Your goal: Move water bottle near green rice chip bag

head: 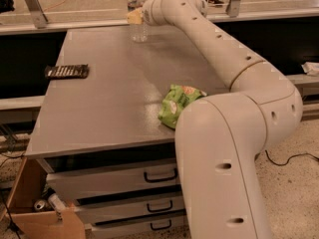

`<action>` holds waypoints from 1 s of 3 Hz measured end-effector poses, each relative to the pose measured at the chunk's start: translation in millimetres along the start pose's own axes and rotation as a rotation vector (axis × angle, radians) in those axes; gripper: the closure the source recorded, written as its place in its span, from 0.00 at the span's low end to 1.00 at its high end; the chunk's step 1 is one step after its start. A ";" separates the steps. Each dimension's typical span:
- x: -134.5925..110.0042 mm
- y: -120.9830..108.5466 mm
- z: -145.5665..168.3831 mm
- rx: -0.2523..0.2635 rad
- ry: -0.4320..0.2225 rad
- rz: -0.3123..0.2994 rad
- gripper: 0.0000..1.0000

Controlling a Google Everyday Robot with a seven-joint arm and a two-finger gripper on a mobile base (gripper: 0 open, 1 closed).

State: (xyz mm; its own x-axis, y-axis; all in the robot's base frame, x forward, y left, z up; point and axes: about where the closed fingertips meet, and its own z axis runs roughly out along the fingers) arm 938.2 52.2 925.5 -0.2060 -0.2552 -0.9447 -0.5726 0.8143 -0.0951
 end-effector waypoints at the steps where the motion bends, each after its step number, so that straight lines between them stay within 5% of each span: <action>1: -0.7 -18.2 -11.9 0.037 -0.022 0.019 0.72; 2: -5.9 -20.8 -23.8 0.036 -0.044 0.032 0.95; 3: -27.1 -13.6 -55.2 -0.018 -0.078 0.032 1.00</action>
Offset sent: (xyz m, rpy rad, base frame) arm -0.0184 -0.0427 0.0295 0.0721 -0.0492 -0.0475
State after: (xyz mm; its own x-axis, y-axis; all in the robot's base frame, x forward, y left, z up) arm 907.7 19.3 969.7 -0.1625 -0.1877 -0.9687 -0.5809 0.8118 -0.0598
